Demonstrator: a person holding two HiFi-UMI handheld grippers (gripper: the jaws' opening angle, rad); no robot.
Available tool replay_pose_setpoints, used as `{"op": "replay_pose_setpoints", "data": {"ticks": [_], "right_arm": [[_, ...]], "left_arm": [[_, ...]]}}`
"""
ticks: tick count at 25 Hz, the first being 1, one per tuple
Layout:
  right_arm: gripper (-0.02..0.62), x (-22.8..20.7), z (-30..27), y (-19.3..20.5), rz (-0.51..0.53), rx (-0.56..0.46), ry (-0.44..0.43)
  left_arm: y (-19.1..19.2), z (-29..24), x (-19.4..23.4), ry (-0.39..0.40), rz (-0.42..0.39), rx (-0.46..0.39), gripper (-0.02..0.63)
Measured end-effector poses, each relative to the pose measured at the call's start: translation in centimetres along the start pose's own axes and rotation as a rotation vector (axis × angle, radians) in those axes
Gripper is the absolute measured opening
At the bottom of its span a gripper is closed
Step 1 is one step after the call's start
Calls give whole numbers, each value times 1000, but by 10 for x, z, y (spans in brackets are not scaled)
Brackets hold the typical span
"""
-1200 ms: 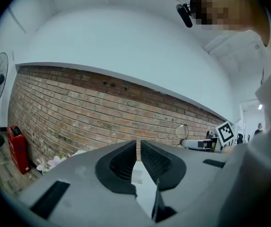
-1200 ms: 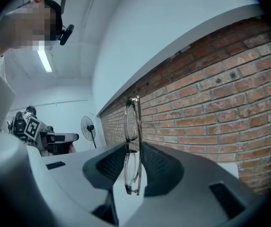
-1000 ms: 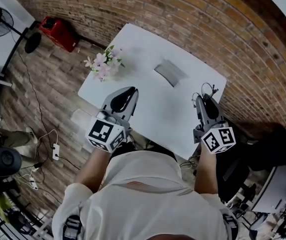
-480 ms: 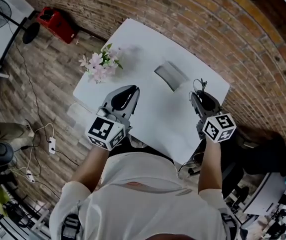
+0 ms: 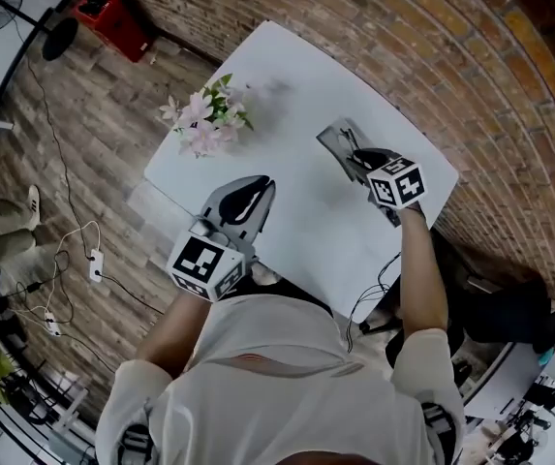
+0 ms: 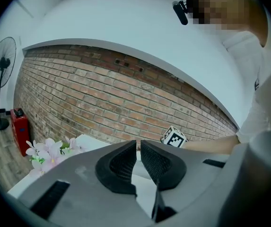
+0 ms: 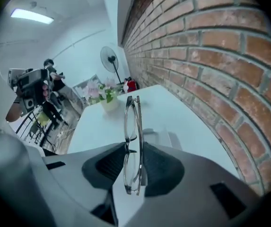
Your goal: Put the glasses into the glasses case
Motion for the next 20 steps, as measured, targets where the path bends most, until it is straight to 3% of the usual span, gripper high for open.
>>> {"op": "replay_pose_setpoints", "data": {"ticks": [5, 9, 20], "right_arm": [[163, -14, -44, 14, 4, 210, -122], [163, -26, -64, 29, -10, 330, -146], [172, -20, -81, 49, -70, 444, -258]], "left_arm": [[7, 0, 12, -14, 27, 10, 38], [12, -1, 20, -26, 46, 21, 38], [14, -14, 33, -38, 62, 35, 38]]}}
Point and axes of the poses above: the fingertips, and each gripper's own axes: z backward along the fingers, x to its left, y out of its underside, the point moved 1 cm from there along z, backward along the fingers, and after that the axes turned 9 degrees about z, right-handed, at the moved point
